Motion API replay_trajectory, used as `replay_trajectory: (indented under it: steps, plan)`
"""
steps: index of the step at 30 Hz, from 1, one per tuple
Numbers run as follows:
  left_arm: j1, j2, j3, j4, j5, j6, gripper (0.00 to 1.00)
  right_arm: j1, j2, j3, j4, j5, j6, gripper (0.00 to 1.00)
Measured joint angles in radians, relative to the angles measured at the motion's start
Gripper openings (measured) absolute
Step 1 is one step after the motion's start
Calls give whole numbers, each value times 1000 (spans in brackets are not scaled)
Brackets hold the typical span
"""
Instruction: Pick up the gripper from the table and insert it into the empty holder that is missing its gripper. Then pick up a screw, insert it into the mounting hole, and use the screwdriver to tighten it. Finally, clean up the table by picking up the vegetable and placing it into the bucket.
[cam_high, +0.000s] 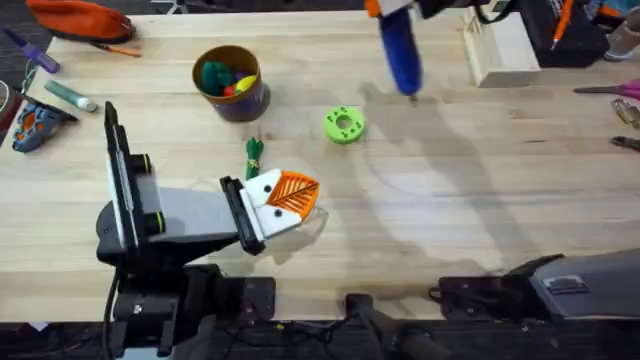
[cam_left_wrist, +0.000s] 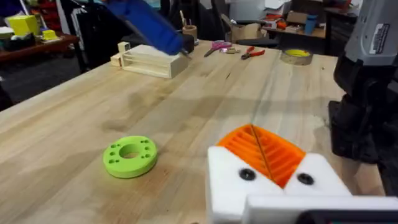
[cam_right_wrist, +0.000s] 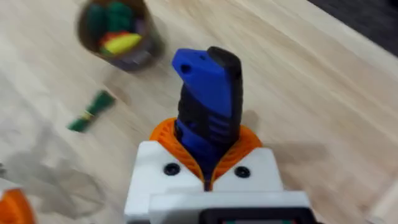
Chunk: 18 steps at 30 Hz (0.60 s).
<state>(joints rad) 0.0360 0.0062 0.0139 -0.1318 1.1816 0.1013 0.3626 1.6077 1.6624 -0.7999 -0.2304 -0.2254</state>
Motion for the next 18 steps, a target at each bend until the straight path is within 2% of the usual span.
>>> replay_trajectory:
  steps: [8, 11, 12, 18]
  plan:
    - [0, 0, 0, 0, 0, 0, 12, -22, 0, 12, -162, 181, -355, 26]
    - [0, 0, 0, 0, 0, 0, 12, -41, 0, 12, -226, 205, -518, 26]
    - [0, 0, 0, 0, 0, 0, 12, -67, 1, 12, -279, 216, -665, 26]
    - [0, 0, 0, 0, 0, 0, 12, -139, 80, 24, -291, 223, -859, 26]
